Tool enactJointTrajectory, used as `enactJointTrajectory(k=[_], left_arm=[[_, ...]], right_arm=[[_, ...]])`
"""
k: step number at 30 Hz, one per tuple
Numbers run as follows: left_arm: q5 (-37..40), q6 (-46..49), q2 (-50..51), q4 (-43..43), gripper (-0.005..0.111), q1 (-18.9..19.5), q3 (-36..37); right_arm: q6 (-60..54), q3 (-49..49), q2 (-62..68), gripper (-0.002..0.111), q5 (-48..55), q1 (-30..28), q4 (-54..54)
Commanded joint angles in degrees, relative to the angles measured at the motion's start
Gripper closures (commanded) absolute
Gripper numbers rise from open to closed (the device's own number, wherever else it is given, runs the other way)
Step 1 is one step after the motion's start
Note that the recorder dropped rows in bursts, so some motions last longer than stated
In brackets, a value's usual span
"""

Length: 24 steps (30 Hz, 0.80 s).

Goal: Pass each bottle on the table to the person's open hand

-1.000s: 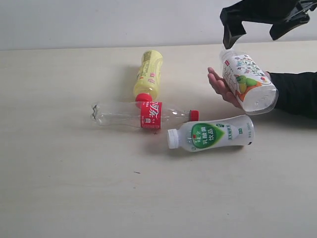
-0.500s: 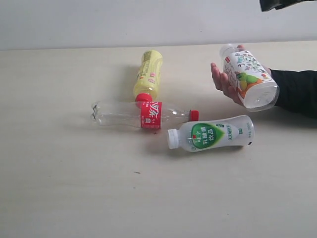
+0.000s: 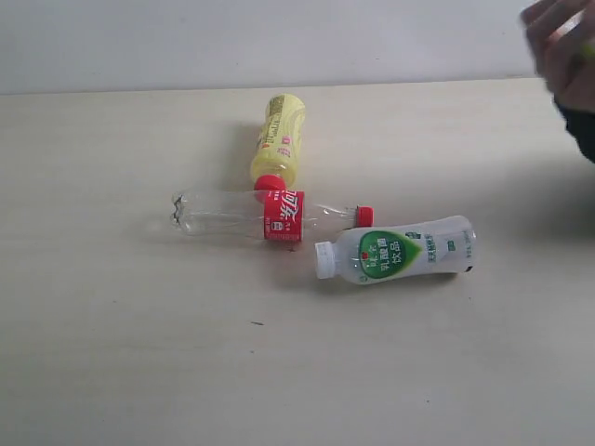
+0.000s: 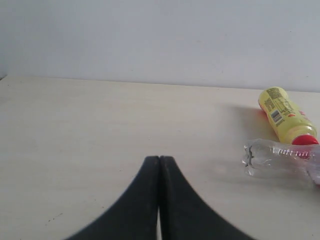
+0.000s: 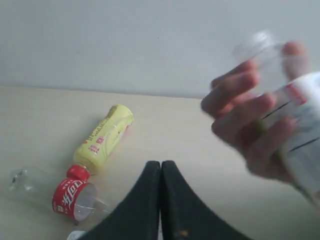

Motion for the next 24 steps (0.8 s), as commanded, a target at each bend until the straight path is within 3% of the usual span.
enactJointTrajectory(k=[1, 4, 7, 16, 24], left_arm=[[-0.4, 0.0, -0.4, 0.1, 0.107, -0.3, 0.0], [-0.4, 0.0, -0.4, 0.1, 0.107, -0.3, 0.0], [-0.4, 0.0, -0.4, 0.1, 0.107, -0.3, 0.0], [-0.4, 0.0, -0.4, 0.1, 0.107, -0.3, 0.0], [-0.4, 0.0, -0.4, 0.1, 0.107, -0.3, 0.0]], right_arm=[[-0.5, 13.6, -8.8, 0.108, -13.8, -0.2, 4.4], [0.0, 24.4, -13.7, 0.108, -25.7, -0.2, 4.4], [0.2, 30.6, -15.8, 0.108, -30.5, -0.2, 3.2], [0.6, 33.1, -25.2, 0.108, -27.7, -0.2, 3.0], [0.5, 33.7, -42.3, 0.108, -21.2, -0.2, 2.9]])
